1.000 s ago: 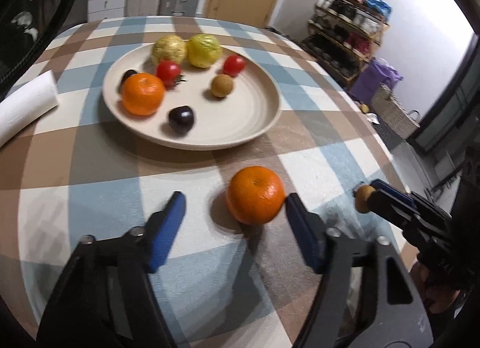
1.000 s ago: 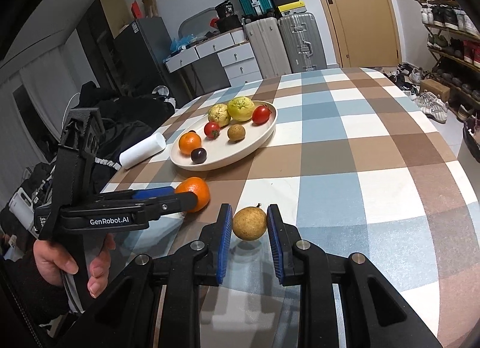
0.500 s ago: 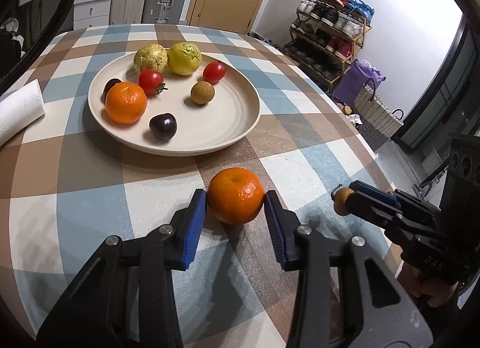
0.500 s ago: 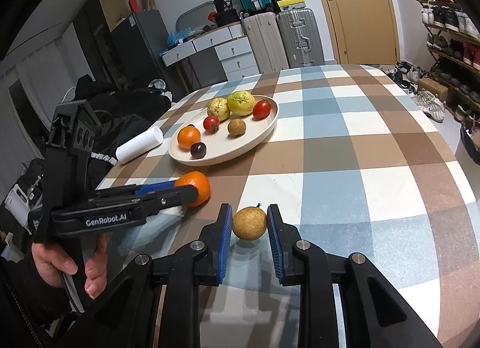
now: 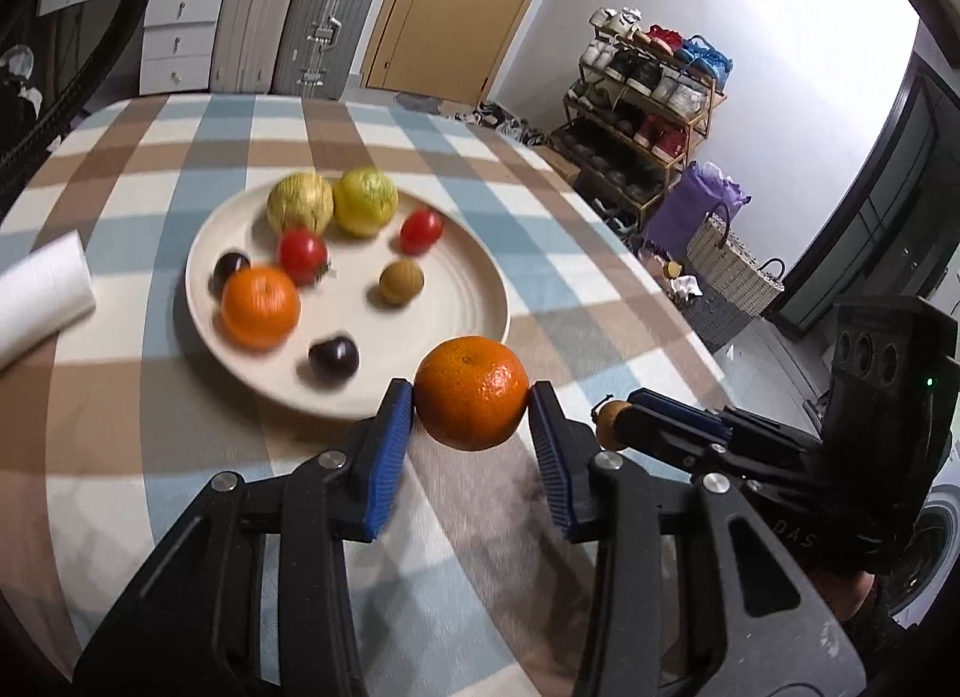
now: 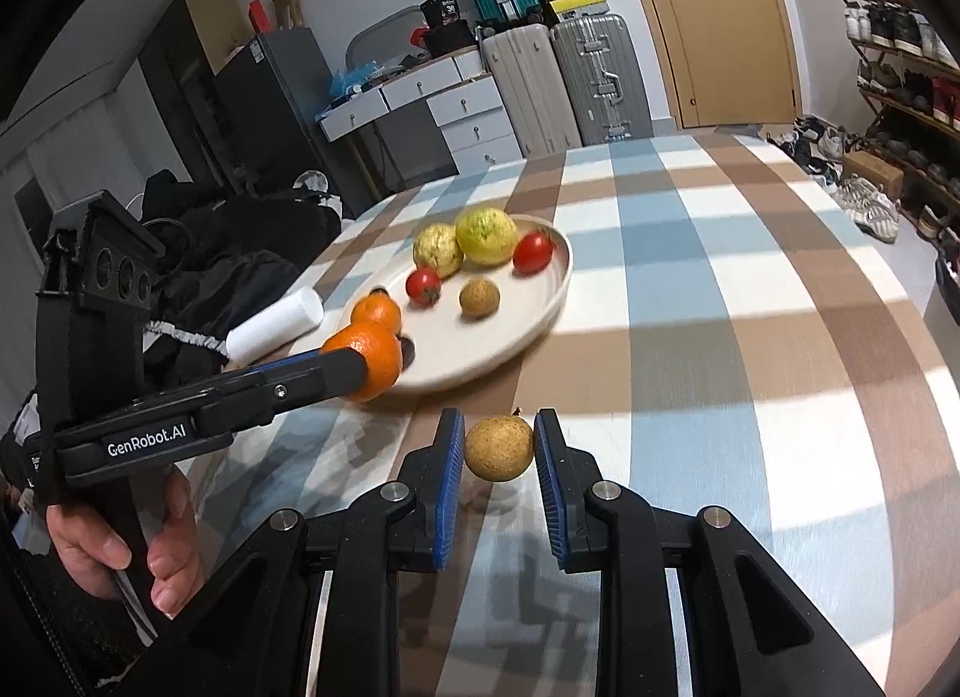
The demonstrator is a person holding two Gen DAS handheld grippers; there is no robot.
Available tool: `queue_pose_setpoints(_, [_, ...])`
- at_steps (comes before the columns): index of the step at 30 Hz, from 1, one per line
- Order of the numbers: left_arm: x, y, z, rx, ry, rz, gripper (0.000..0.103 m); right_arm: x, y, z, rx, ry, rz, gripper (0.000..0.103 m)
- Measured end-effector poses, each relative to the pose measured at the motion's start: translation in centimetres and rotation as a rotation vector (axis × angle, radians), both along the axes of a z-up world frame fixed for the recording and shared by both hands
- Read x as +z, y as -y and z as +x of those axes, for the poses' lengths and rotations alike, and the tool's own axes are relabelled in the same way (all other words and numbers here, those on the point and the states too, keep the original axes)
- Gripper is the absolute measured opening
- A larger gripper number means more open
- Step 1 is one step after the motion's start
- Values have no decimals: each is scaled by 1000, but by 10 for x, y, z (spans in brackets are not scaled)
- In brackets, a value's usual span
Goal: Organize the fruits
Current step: 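Carry the mandarin and brown fruit over the plate and open both tools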
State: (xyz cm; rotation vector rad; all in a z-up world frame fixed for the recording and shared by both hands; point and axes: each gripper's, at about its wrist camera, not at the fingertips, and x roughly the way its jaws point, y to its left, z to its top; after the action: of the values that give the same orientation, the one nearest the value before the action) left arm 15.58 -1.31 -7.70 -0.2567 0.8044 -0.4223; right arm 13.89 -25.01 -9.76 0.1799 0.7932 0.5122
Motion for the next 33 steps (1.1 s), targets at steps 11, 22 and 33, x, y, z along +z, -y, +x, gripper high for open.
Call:
queue_pose_setpoints(11, [15,5,58,48,-14,11,37,24,-3,59,31,40,20,24])
queue_pose_setpoints(22, [6,2,122,65,-58,51,37,18,-14,128,59,7,32,24])
queue_pose_setpoints(33, [-20,-6,145,69,-120,55,37,-13,-37,158,94,-65,0,24])
